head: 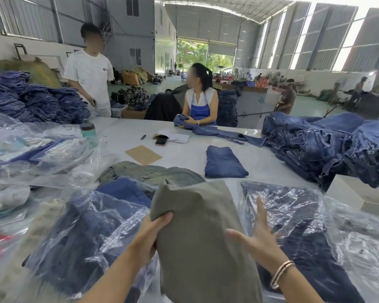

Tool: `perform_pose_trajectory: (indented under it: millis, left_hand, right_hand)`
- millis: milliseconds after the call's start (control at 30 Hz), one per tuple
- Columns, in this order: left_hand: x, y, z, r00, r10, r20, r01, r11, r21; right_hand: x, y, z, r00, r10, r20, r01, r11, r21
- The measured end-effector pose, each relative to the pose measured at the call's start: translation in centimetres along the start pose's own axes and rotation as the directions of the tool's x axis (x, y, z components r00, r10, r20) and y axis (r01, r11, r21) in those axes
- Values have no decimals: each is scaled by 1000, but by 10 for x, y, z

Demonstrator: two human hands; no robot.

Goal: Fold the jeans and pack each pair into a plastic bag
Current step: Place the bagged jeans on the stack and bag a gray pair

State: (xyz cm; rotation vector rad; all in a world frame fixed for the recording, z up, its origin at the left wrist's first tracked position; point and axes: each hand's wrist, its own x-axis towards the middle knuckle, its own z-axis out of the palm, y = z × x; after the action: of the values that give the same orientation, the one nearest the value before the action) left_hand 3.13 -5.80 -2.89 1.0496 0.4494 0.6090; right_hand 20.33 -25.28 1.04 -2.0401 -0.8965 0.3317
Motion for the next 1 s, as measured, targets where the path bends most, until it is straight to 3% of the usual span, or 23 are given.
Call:
perform_pose_trajectory:
  millis: [100, 200, 333, 467, 533, 667, 733, 800, 833, 900, 933, 1000]
  left_hand:
    - [1, 9, 10, 999, -3, -35, -2, 992, -124]
    - [-1, 16, 29, 998, -10, -54, -1, 981, -196]
    - [-2, 12, 46, 1000, -3, -31, -8, 944, -329]
    - [1, -6, 66, 998, -54, -29, 37, 904, -426]
    - [5, -19, 69, 994, -39, -103, 2, 941, -338]
    - [2, -39, 62, 959, 150, -241, -126, 986, 113]
    - [4, -51, 41, 933, 285, -217, -136, 842, 521]
    - [3, -66, 16, 954, 283, -102, -14, 380, 925]
    - [0, -74, 3, 967, 242, -85, 39, 186, 982]
    - [-10, -97, -23, 979, 133, -155, 166, -76, 983]
    - [-16, -108, -32, 975, 98, -199, 215, -186, 959]
    - [-23, -125, -44, 952, 82, -295, 306, -296, 905]
  right_hand:
    - [3, -3, 6, 958, 90, 273, -183, 923, 339]
    - [5, -10, 21, 927, 68, 369, -273, 795, 542]
    - [8, -20, 38, 944, 4, 331, -218, 762, 610]
    - [0, -21, 51, 913, -56, 405, -226, 757, 613]
    - [-4, -14, 55, 900, -60, 432, -254, 734, 630]
    - [-9, 6, 59, 891, 36, 454, -330, 737, 590]
    - [-10, 11, 58, 898, 65, 435, -330, 754, 568]
    - [-9, 13, 54, 925, 73, 373, -277, 800, 532]
    - [-6, 14, 52, 943, 83, 323, -243, 834, 495]
    - [-2, 20, 49, 964, 125, 237, -221, 870, 440]
    - [0, 24, 49, 968, 152, 202, -226, 875, 428]
    - [0, 29, 52, 974, 190, 125, -224, 898, 378]
